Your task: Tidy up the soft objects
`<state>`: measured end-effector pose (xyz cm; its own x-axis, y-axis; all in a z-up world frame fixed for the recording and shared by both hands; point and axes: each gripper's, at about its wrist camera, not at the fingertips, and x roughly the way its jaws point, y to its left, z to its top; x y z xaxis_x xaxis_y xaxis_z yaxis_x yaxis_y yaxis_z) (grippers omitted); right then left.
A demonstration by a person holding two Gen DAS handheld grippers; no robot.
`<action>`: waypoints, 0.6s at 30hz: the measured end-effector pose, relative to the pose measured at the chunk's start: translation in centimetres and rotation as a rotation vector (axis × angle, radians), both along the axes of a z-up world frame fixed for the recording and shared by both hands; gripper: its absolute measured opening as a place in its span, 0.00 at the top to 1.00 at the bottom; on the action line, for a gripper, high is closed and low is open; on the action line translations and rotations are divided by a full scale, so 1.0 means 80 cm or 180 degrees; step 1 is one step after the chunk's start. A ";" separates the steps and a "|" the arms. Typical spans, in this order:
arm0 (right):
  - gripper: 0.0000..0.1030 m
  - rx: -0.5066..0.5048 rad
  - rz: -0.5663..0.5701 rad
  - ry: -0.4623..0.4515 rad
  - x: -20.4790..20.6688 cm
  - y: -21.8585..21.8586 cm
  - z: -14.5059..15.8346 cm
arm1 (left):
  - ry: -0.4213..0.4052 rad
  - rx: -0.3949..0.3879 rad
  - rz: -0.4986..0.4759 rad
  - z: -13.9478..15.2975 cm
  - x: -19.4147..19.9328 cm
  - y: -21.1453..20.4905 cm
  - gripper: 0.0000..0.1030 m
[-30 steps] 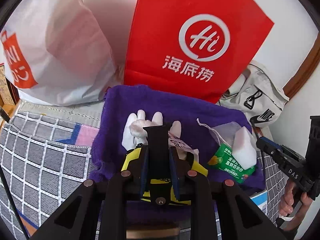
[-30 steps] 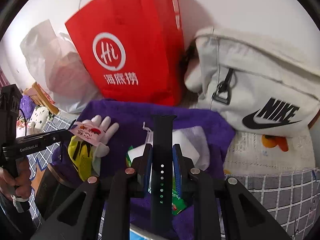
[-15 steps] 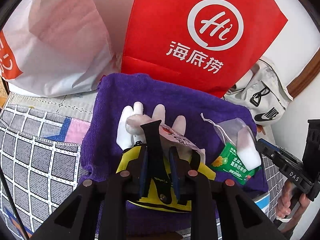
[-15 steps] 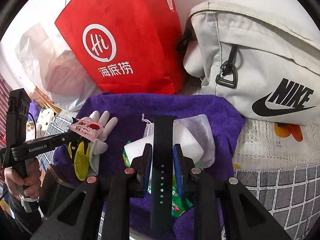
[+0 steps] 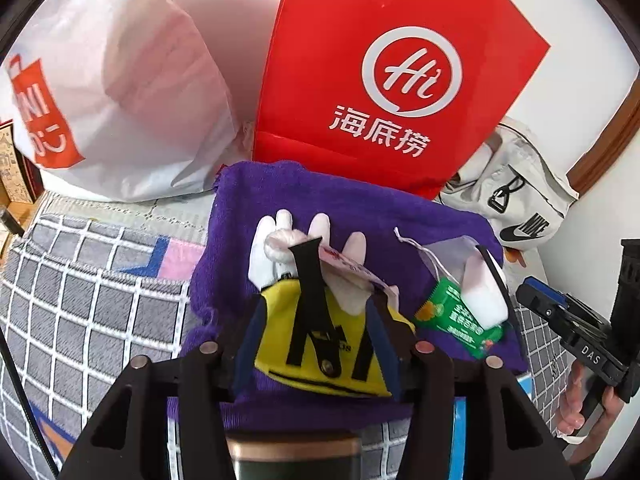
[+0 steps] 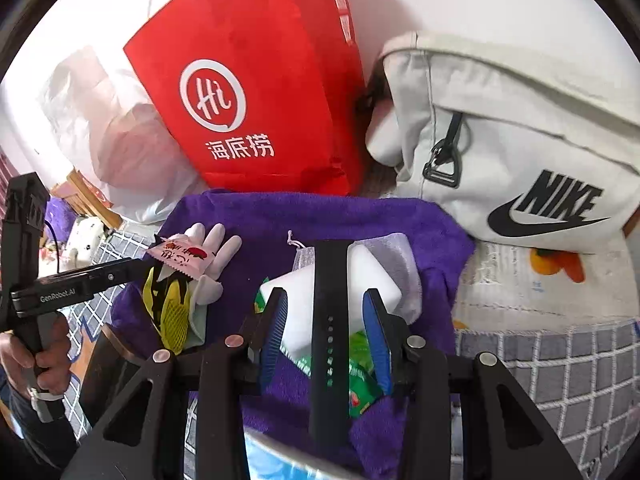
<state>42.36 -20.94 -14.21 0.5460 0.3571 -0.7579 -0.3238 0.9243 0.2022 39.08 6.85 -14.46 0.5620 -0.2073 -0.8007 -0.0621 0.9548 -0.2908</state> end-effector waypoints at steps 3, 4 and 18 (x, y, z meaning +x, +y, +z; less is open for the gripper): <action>0.51 0.0035 -0.0060 -0.0022 -0.026 -0.002 0.013 | -0.0031 0.0055 -0.0010 0.010 -0.019 -0.004 0.45; 0.48 0.0050 -0.0081 -0.0048 -0.037 -0.003 0.019 | -0.0035 0.0076 -0.0014 0.014 -0.025 -0.006 0.43; 0.16 -0.0204 -0.0331 -0.0532 -0.230 0.002 0.110 | -0.0298 0.0331 -0.0071 0.086 -0.182 -0.055 0.24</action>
<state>23.95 -20.79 -5.38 0.6975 0.2462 -0.6730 -0.2502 0.9637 0.0933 24.54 2.48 -7.61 0.6313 -0.1392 -0.7629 -0.0177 0.9809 -0.1937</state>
